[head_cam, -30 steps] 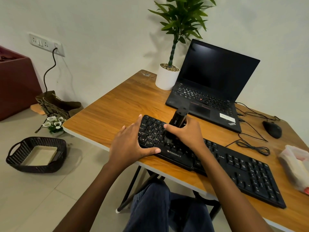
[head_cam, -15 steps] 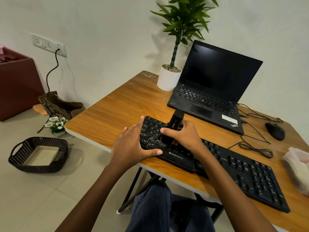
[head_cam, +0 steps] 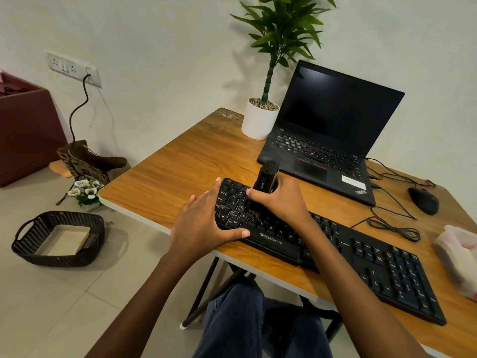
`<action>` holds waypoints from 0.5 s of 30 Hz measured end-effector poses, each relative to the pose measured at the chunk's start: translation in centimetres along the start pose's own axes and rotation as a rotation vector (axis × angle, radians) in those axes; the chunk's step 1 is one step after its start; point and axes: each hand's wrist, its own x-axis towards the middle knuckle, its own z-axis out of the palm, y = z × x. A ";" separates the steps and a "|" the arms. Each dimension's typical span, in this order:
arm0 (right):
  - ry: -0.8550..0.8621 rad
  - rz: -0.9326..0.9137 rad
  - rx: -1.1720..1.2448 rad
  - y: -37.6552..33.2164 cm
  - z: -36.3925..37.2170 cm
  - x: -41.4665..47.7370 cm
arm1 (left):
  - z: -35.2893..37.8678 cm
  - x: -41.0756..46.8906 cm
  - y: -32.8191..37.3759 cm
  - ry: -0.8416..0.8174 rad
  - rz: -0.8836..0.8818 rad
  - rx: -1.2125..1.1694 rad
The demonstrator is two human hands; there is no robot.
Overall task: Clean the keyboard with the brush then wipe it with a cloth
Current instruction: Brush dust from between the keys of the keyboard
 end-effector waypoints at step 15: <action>-0.181 0.043 0.159 0.0 0.3 -0.3 | -0.3 -0.2 0.5 -0.002 -0.015 -0.002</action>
